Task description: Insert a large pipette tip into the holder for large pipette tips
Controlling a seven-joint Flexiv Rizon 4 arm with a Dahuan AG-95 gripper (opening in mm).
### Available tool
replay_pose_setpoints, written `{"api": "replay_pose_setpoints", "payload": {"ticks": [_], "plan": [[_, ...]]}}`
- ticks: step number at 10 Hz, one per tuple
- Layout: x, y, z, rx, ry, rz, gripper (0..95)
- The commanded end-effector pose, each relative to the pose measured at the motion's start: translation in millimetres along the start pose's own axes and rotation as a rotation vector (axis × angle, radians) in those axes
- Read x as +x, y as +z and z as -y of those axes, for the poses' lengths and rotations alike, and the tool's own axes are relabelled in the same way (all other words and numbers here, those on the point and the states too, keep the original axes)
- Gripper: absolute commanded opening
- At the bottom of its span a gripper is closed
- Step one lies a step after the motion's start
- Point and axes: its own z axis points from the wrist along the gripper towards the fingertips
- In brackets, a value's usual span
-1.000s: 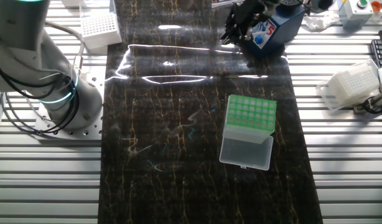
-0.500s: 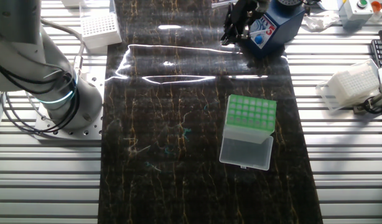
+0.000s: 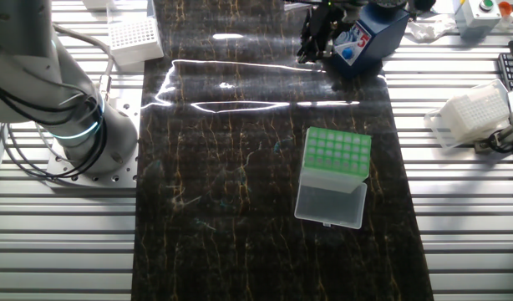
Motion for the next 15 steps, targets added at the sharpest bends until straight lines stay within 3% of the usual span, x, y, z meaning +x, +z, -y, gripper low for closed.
{"api": "replay_pose_setpoints", "payload": {"ticks": [1, 3, 7, 10, 15], "plan": [[5.8, -6.0, 21.0, 0.004, -0.034, -0.007, 0.0], [-0.4, -2.6, 31.6, 0.019, -0.043, -0.001, 0.0], [-23.3, 13.7, 49.1, 0.038, -0.052, 0.076, 0.0], [-33.5, 23.1, 56.7, 0.046, -0.039, 0.110, 0.0], [-38.8, 28.5, 60.6, 0.044, -0.003, 0.115, 0.0]]}}
